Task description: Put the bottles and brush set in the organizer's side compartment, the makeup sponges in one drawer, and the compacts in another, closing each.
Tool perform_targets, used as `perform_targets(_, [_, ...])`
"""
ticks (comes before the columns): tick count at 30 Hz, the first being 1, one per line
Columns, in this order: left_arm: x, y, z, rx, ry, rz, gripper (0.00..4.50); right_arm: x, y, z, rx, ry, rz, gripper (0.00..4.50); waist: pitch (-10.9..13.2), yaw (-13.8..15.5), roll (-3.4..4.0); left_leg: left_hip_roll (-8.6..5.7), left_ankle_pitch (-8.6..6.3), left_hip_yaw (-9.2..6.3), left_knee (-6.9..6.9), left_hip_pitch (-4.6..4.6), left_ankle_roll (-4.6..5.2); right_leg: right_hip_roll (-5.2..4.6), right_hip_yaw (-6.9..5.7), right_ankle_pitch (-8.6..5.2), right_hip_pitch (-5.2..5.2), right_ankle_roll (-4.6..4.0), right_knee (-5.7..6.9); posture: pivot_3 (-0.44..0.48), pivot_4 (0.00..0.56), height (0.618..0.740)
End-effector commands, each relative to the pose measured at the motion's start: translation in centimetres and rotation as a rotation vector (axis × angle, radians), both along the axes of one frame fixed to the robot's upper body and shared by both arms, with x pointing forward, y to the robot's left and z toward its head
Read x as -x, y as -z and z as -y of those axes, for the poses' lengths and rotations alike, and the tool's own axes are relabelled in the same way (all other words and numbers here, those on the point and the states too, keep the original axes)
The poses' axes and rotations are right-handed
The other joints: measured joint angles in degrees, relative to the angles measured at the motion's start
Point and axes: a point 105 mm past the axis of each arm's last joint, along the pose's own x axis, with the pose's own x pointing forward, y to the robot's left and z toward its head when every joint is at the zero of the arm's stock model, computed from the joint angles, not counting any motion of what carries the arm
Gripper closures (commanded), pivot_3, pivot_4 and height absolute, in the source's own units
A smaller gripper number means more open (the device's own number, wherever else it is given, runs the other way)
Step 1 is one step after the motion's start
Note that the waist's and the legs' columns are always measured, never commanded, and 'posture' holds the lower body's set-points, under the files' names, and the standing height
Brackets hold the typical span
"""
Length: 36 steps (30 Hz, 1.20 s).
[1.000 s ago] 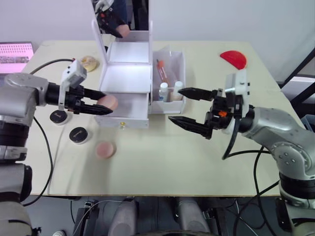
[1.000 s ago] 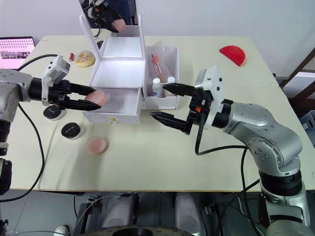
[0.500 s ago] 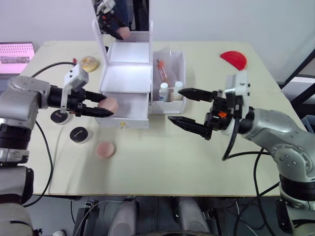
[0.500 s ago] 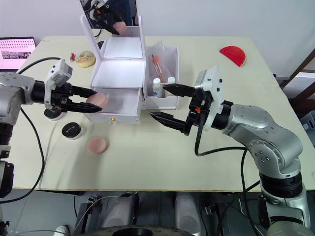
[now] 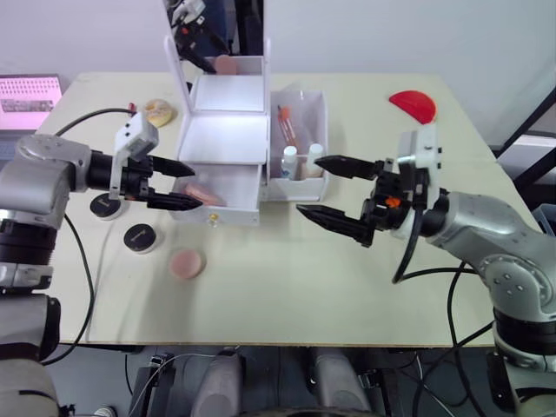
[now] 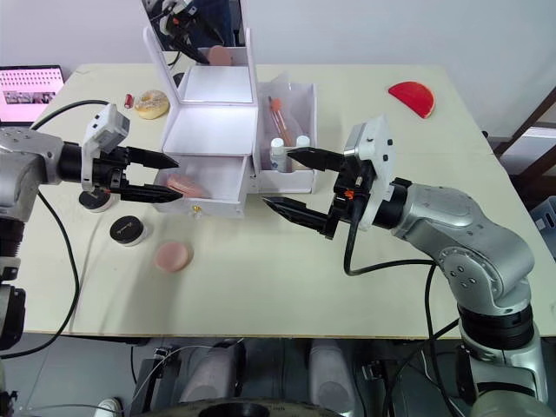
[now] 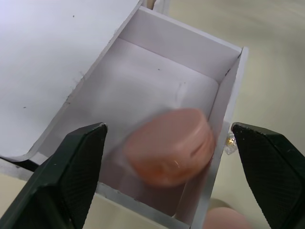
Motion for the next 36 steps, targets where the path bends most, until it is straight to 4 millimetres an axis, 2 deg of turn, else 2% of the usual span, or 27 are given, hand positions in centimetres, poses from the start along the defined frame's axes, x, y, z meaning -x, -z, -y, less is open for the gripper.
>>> perform_targets(1, [-0.1, -1.0, -0.2, 0.013, -0.015, 0.031, 0.03, 0.4, -1.1, 0.1, -0.023, -0.004, 0.051, 0.00, 0.0, 0.0, 0.00, 0.00, 0.00, 0.00, 0.00, 0.00, 0.00, 0.00, 0.00, 0.00, 0.00, 0.00, 0.00, 0.000, 0.150, 0.739])
perform_targets(20, [-0.5, -2.3, -1.1, 0.035, -0.046, 0.050, 0.03, 0.2, -1.2, -0.1, -0.024, -0.005, 0.056, 0.00, 0.0, 0.0, 0.00, 0.00, 0.00, 0.00, 0.00, 0.00, 0.00, 0.00, 0.00, 0.05, 0.00, 0.09, 0.00, 0.000, 0.150, 0.739])
perform_targets(25, [-0.4, -2.9, -1.7, 0.046, -0.054, 0.057, 0.03, 0.2, -1.2, 0.0, -0.022, -0.002, 0.056, 0.00, 0.0, 0.0, 0.00, 0.00, 0.00, 0.00, 0.00, -0.01, 0.00, 0.00, 0.00, 0.05, 0.00, 0.09, 0.00, 0.000, 0.150, 0.739])
perform_targets(27, [0.2, -3.6, -2.5, 0.063, -0.064, 0.058, 0.03, 0.3, -1.1, 0.1, -0.019, 0.002, 0.054, 0.00, 0.0, -0.2, 0.00, 0.00, 0.00, 0.00, 0.00, -0.01, 0.00, 0.00, 0.00, 0.05, 0.00, 0.09, 0.00, 0.000, 0.150, 0.739])
perform_targets(31, [1.1, -4.6, -3.9, 0.106, -0.112, 0.061, 0.03, 0.4, -1.0, 0.9, -0.007, 0.019, 0.050, 0.00, 0.0, -0.3, 0.00, 0.00, 0.00, 0.00, -0.04, 0.01, 0.00, 0.01, 0.00, 0.05, 0.00, 0.11, 0.00, 0.000, 0.150, 0.739])
perform_targets(36, [3.0, -4.7, -6.9, 0.130, -0.250, 0.076, 0.03, 0.1, -0.3, 4.5, 0.040, 0.123, 0.019, 0.00, 0.0, -0.1, 0.01, 0.00, 0.00, 0.00, -0.05, 0.00, 0.00, 0.00, 0.00, 0.03, 0.00, 0.13, -0.02, 0.000, 0.150, 0.739])
